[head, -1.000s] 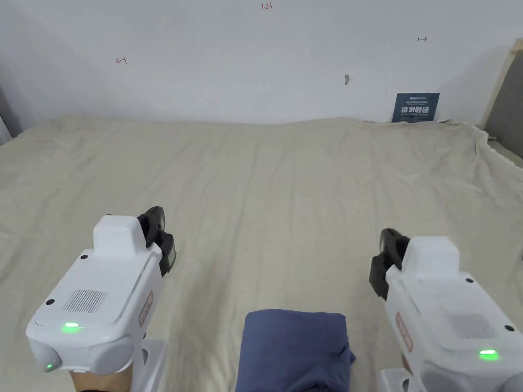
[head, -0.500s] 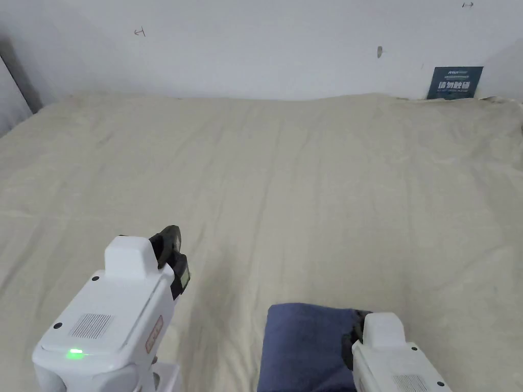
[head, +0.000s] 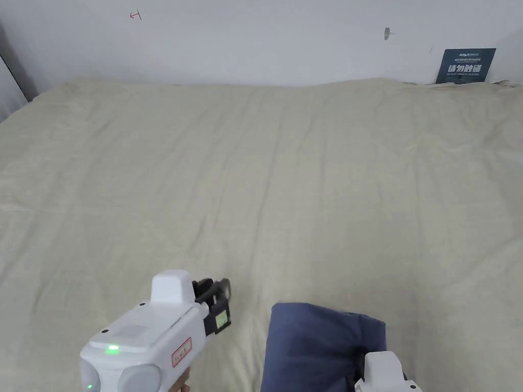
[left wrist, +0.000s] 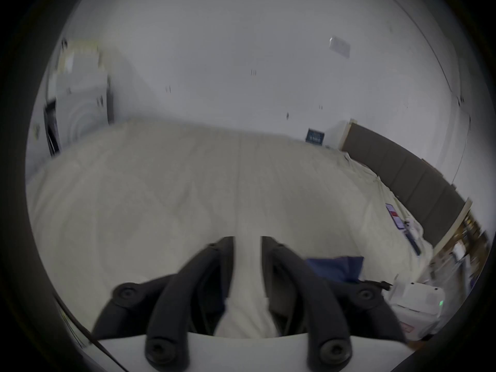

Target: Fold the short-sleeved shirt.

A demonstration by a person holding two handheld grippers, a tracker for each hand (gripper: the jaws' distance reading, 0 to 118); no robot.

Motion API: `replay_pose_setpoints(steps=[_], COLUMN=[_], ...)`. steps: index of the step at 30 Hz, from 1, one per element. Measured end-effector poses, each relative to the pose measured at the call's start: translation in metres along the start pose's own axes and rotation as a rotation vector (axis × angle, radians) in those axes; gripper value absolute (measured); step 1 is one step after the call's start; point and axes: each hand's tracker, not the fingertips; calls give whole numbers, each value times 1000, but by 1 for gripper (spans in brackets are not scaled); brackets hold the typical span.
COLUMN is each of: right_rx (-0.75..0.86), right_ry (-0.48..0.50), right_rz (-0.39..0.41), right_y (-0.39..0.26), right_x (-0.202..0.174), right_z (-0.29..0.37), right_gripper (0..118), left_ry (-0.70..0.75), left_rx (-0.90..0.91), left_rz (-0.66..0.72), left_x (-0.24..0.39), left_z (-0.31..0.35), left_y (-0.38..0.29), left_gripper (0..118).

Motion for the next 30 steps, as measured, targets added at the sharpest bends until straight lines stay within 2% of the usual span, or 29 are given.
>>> replay_pose_setpoints(steps=[1,2,4,5,10,12,15,20,22,24,26,30], right_rx=[12,14,18,18,15,11,5,1,4,0,-17,-32], right_ry=[10,15,23,23,32,36,40,49,49,47,53,61], right_rz=[-13,-24,-35,-34,-23,-25,-18,-15,-8,1,4,-5], right_y=[-2,-4,-4,-4,-3,-3,-1,0,-1,1,6,23], right_x=[2,4,5,5,7,8,9,10,10,10,12,19], right_z=[1,1,3,2,3,3,3,3,4,4,3,12], right_gripper=[0,0,0,0,0,0,0,0,0,0,0,0], left_ry=[-24,-56,-113,-132,-189,-202,-248,-286,-295,-299,-320,-300], left_rx=[-53,-117,-216,-266,-407,-432,-513,-535,-551,-547,-536,-485], left_rz=[46,87,155,176,209,208,208,93,84,86,94,13], left_x=[-1,-3,-2,-1,-5,-2,1,9,12,15,17,24], left_z=[-10,-21,-38,-46,-84,-93,-108,-119,-121,-115,-111,-105], left_y=[-5,-11,-22,-27,-47,-47,-48,-47,-47,-47,-47,-45], left_gripper=[56,71,95,98,97,94,80,70,49,39,23,16])
